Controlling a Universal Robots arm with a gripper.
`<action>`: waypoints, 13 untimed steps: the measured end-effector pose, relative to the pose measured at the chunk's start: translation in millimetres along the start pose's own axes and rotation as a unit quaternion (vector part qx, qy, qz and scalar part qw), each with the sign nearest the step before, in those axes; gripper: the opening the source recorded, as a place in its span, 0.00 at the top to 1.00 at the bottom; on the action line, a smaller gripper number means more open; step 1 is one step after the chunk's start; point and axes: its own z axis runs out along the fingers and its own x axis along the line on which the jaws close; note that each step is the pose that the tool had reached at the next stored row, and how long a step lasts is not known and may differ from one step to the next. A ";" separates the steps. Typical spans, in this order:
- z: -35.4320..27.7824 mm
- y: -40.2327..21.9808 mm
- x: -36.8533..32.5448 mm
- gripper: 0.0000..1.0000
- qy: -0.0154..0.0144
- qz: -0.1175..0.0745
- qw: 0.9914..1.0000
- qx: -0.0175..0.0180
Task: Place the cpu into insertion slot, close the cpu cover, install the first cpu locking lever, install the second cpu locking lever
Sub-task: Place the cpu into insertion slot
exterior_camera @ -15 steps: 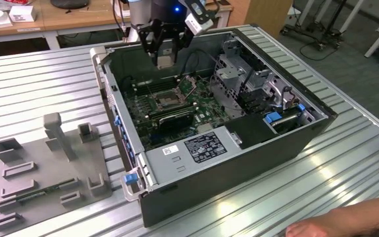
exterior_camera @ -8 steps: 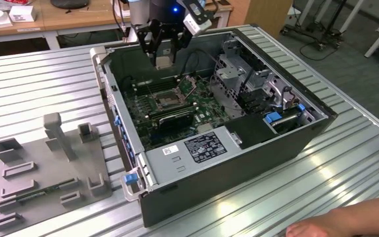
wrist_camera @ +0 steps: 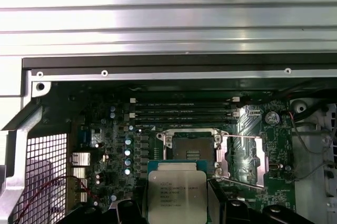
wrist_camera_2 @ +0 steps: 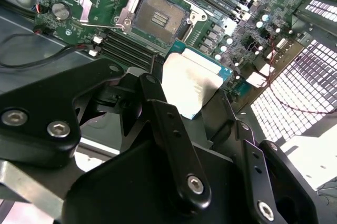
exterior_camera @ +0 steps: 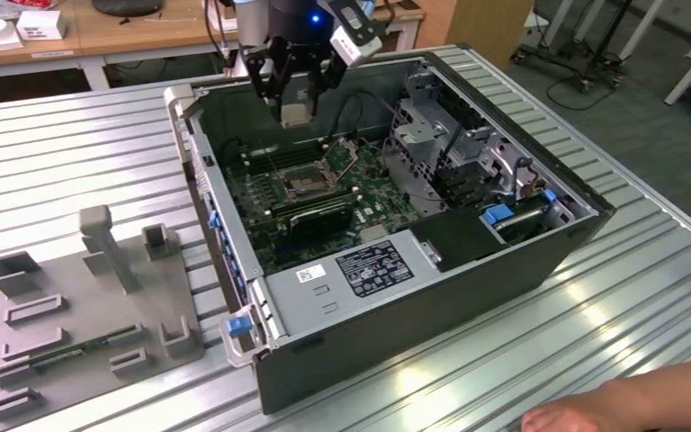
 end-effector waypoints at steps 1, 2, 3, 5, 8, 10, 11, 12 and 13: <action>0.3 0.0 0.7 0.46 0.000 0.000 1.000 0.000; 0.5 -0.1 1.5 0.46 0.000 0.000 1.000 0.000; 0.7 -0.1 2.2 0.46 0.000 0.000 1.000 0.000; 0.7 -0.1 2.5 0.46 0.000 0.000 1.000 0.000; 0.9 -0.1 2.7 0.46 0.000 0.000 1.000 0.000; 1.7 -0.2 2.8 0.46 0.000 0.000 1.000 0.000; 2.5 -0.3 3.2 0.46 0.000 0.000 1.000 0.000; 3.7 -0.4 3.3 0.46 0.000 0.000 1.000 0.000; 5.5 -0.6 3.3 0.46 0.000 0.000 1.000 0.000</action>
